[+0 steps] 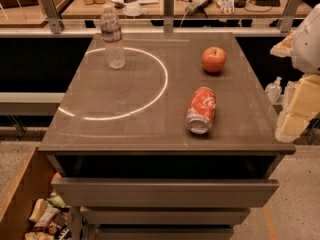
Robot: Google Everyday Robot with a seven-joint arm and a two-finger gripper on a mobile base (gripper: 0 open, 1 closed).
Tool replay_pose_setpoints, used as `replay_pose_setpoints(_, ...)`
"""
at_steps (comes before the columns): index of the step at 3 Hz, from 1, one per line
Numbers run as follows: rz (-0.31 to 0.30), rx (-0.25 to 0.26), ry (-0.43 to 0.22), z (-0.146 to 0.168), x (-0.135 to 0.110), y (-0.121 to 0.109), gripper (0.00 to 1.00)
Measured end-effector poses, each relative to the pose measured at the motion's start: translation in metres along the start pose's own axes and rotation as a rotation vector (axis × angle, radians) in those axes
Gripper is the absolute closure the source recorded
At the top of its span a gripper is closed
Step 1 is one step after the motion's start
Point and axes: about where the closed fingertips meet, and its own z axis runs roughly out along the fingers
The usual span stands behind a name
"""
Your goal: Move coke can near water bottle
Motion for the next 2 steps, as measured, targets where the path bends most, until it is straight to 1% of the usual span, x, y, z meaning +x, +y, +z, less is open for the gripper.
replay_pose_setpoints(1, 0.0, 0.0, 0.0, 0.0, 0.0, 0.0, 0.0)
replay_pose_setpoints(2, 0.039, 0.013, -0.007, -0.0031, -0.0032, -0.0026, 0.0)
